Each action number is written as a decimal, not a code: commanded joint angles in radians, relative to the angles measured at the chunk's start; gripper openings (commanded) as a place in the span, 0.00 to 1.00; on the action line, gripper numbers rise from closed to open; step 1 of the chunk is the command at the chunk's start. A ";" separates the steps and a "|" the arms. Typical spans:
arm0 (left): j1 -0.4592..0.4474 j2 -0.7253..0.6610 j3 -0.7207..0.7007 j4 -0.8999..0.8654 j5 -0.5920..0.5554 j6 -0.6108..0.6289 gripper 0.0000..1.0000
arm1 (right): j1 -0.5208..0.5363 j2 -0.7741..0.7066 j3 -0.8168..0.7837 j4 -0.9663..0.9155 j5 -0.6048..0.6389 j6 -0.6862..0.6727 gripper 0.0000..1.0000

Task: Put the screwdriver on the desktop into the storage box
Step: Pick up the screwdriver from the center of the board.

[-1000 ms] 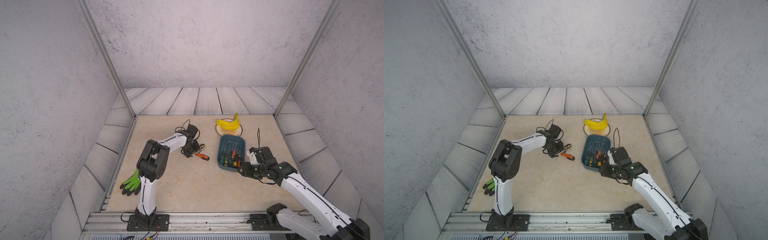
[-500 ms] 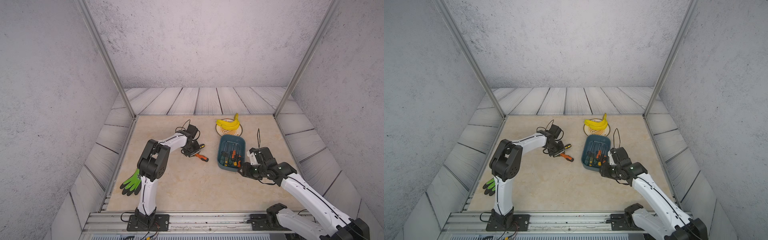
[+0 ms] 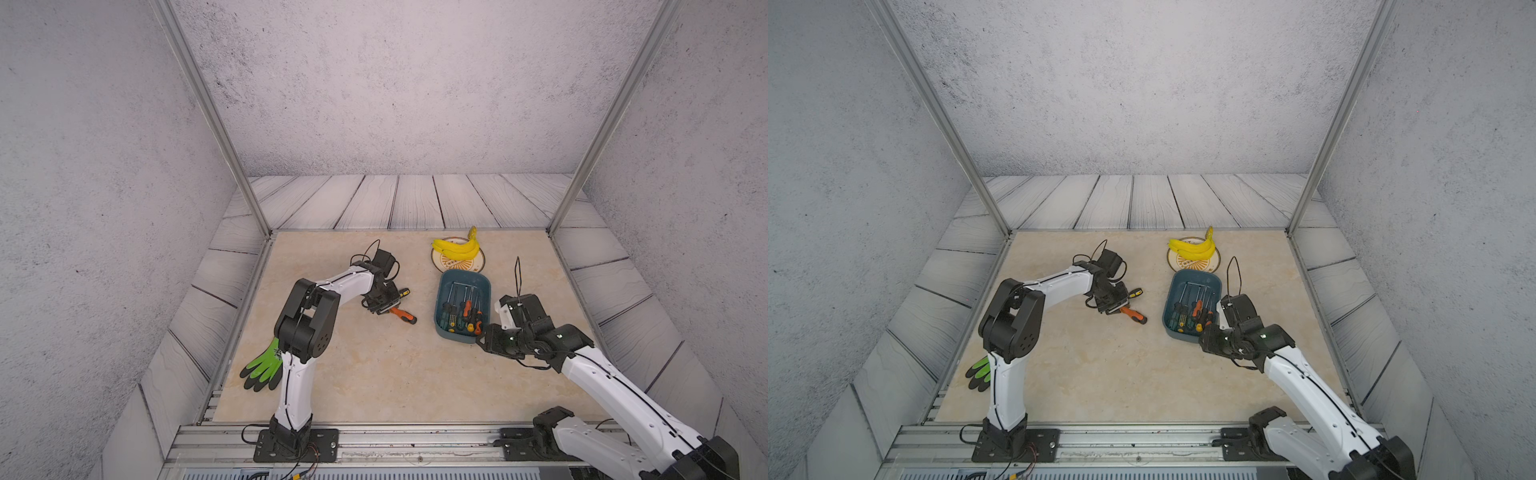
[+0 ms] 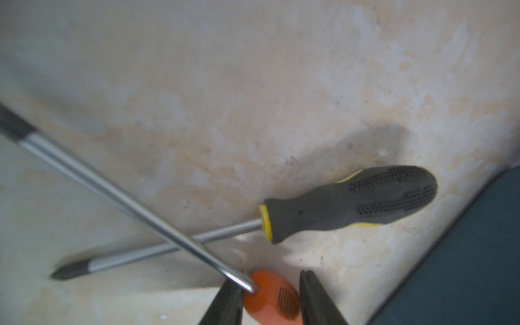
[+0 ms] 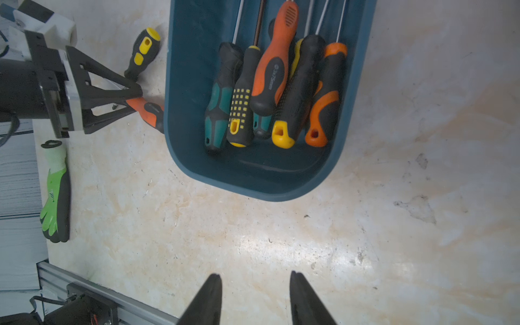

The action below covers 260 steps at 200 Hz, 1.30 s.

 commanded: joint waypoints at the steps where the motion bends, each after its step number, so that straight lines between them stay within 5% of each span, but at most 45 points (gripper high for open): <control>1: 0.005 0.029 -0.025 -0.062 -0.021 0.006 0.33 | 0.004 0.000 -0.004 0.004 0.019 0.006 0.44; 154: 0.015 -0.156 -0.122 -0.043 -0.007 0.001 0.01 | 0.004 0.020 0.019 0.012 -0.003 -0.008 0.44; 260: 0.016 -0.402 -0.177 -0.064 -0.029 0.044 0.00 | 0.044 -0.025 0.075 0.109 -0.122 -0.077 0.52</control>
